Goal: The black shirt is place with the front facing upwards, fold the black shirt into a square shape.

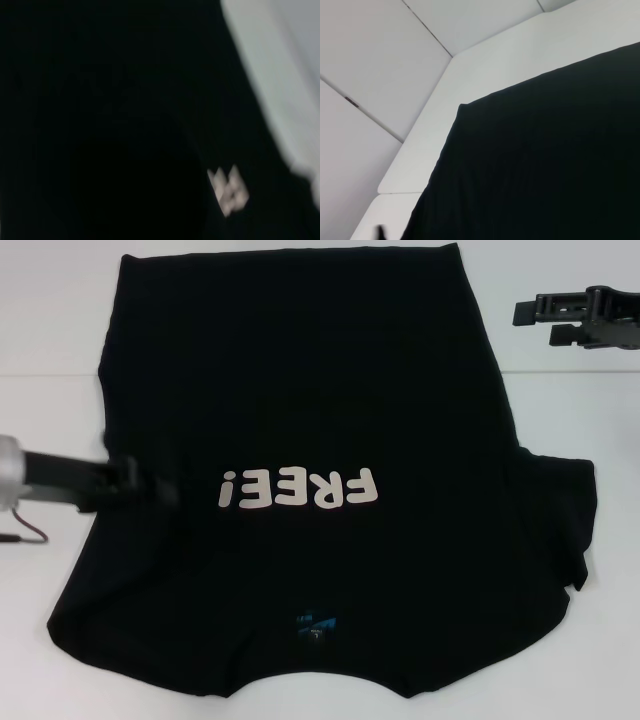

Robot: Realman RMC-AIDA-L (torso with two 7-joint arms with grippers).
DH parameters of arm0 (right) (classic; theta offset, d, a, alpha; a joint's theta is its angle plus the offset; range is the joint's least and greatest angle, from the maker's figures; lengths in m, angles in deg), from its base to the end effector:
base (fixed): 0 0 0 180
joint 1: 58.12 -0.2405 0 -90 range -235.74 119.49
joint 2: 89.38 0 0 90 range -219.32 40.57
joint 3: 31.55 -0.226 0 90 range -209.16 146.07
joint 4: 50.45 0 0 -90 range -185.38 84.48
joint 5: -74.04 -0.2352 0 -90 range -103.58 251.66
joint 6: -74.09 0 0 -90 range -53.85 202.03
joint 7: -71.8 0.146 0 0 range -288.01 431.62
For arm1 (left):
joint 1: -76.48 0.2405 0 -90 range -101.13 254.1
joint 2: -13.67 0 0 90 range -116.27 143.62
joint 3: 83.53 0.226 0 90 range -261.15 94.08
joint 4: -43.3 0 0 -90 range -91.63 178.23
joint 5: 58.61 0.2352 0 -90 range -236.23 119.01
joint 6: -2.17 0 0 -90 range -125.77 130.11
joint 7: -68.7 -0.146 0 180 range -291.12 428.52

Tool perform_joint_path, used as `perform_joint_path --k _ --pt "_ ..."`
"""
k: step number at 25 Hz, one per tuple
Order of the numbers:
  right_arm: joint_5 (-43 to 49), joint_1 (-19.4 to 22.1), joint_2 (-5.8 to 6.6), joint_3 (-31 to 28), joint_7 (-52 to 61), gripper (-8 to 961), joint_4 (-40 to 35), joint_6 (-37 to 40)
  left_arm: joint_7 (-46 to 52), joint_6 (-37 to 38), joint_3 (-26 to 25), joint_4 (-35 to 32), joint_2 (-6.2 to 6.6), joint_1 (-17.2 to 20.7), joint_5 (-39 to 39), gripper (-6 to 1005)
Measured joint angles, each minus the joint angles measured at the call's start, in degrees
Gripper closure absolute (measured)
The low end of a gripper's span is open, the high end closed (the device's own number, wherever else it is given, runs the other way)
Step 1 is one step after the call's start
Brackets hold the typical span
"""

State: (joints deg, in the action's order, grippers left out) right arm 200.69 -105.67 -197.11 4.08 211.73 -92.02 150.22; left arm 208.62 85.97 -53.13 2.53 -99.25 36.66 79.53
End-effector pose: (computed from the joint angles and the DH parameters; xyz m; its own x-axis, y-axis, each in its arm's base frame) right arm 0.1990 0.4547 0.1197 0.3329 -0.7513 -0.5699 -0.9346 -0.3434 -0.0931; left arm -0.2707 0.3885 0.0710 0.1754 0.9027 0.3929 0.9839 -0.1747 -0.0378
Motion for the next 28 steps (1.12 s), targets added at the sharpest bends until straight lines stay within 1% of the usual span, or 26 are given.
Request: perform_joint_path --k 1,3,4,5,6,7,8,9,10,11,12,14,16,18,20,22,25,28 --pt "0.0 0.0 0.02 0.0 0.0 87 0.0 0.0 0.6 -0.7 4.1 0.2 0.0 -0.5 0.8 990" --pt "0.0 0.1 0.04 0.0 0.0 89 0.0 -0.2 2.0 -1.2 8.0 0.2 0.33 -0.8 1.7 986" --pt "0.0 0.2 0.07 0.0 0.0 91 0.0 -0.3 2.6 -1.1 9.0 -0.3 0.58 -0.6 1.7 985" --pt "0.0 0.2 0.1 0.0 0.0 93 0.0 -0.3 2.5 -0.4 8.6 -1.5 0.63 0.0 1.1 983" --pt "0.0 0.2 0.17 0.0 0.0 95 0.0 -0.3 1.9 0.4 7.4 -2.8 0.69 0.7 0.2 956" --pt "0.1 0.3 0.26 0.1 0.0 97 0.0 0.1 0.2 1.6 5.0 -4.7 0.69 1.8 -1.9 929" --pt "0.2 0.2 0.5 0.3 0.0 99 0.0 0.7 -3.3 3.5 1.9 -6.5 0.61 3.2 -4.9 902" --pt "0.3 0.2 0.6 0.4 0.0 101 0.0 1.2 -5.9 4.7 0.2 -7.4 0.56 4.3 -6.7 875" --pt "0.3 0.2 0.6 0.4 0.0 103 0.0 1.2 -9.8 6.3 -2.0 -7.7 0.66 5.5 -9.5 848" --pt "0.4 0.2 0.77 0.5 -0.1 105 0.0 1.5 -13.9 8.1 -3.9 -7.2 1.09 6.9 -12.2 804" --pt "0.4 0.3 1.12 0.7 -0.5 107 0.1 2.7 -16.0 9.2 -4.6 -6.8 1.37 7.6 -13.5 759" --pt "0.5 0.4 1.22 0.8 -0.7 111 0.0 3.4 -21.4 12.4 -4.7 -5.1 2.4 9.0 -14.2 670" --pt "0.9 1.2 1.91 0.8 -0.9 115 -0.4 5.1 -25.9 16.0 -4.3 -4.2 2.79 9.8 -14.0 596" --pt "2.9 2.1 3.19 0.7 0.0 118 -0.7 7.9 -29.2 18.6 -4.8 -4.0 2.52 10.9 -14.1 537" --pt "6.0 3.3 4.26 0.2 2.3 122 -1.4 11.2 -29.6 18.2 -6.2 -3.8 1.81 11.7 -14.4 478" --pt "9.5 5.0 5.0 -0.2 5.2 126 -2.9 14.8 -29.4 16.9 -7.0 -3.5 1.13 12.0 -14.3 419" --pt "13.8 7.5 5.52 -0.2 7.9 132 -4.3 18.2 -29.2 15.7 -7.2 -3.5 0.58 11.9 -14.2 321" --pt "16.4 9.0 5.49 -0.2 8.7 138 -4.1 19.0 -29.0 14.6 -7.1 -3.5 0.29 11.3 -14.2 202"
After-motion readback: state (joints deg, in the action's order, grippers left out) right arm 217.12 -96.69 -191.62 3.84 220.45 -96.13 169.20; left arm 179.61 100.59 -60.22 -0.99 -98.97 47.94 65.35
